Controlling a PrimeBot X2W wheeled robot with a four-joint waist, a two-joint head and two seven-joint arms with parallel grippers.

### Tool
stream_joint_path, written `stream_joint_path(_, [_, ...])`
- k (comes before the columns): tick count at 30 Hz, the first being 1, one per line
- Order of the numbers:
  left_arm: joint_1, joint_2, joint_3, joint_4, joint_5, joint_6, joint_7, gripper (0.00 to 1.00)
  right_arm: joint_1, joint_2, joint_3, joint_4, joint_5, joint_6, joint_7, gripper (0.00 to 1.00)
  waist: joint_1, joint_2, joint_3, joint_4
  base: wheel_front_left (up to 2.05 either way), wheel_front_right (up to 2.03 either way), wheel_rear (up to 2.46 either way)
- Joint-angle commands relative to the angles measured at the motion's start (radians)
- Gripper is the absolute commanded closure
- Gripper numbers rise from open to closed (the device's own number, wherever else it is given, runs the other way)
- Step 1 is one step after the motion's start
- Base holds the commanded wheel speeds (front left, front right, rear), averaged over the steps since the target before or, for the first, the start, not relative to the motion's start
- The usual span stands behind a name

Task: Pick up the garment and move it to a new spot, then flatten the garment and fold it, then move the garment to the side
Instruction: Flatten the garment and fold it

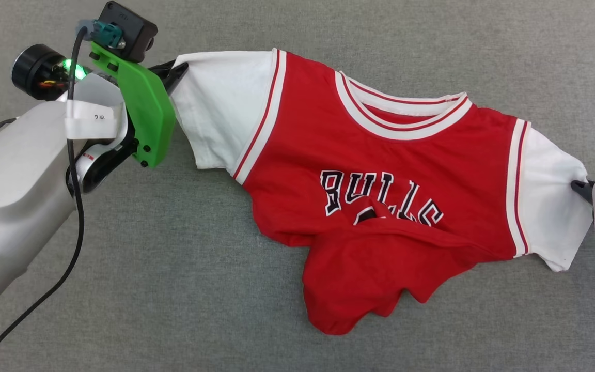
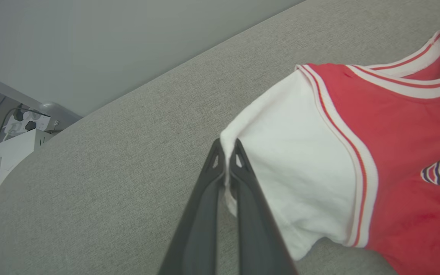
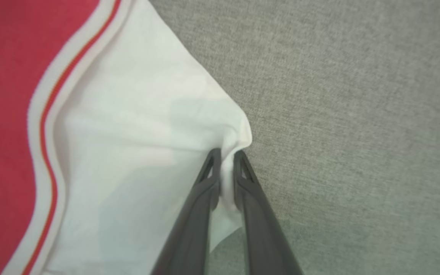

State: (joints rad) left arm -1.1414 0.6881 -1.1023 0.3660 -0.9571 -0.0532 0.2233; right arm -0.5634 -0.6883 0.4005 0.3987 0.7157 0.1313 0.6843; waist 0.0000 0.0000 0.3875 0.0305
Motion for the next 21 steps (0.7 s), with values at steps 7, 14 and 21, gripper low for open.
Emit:
stream_joint_path(7, [0.013,0.006,0.015,0.002,0.021,-0.003,-0.081,1.00,-0.041,-0.038,0.025,-0.035,0.047,-0.001,-0.223,1.00,0.0000,0.0000,-0.110,-0.014,0.00,0.00,0.00])
stream_joint_path(14, [0.002,0.036,0.059,-0.070,0.049,0.034,-0.184,1.00,-0.061,-0.086,-0.003,-0.114,0.095,-0.001,-0.369,1.00,0.0000,0.0000,-0.190,-0.013,0.00,0.00,0.00])
stream_joint_path(21, [-0.048,0.076,0.115,-0.199,0.081,0.093,-0.242,1.00,-0.111,-0.105,-0.083,-0.231,0.069,-0.001,-0.486,1.00,0.0000,0.0000,-0.250,-0.007,0.00,0.00,0.00])
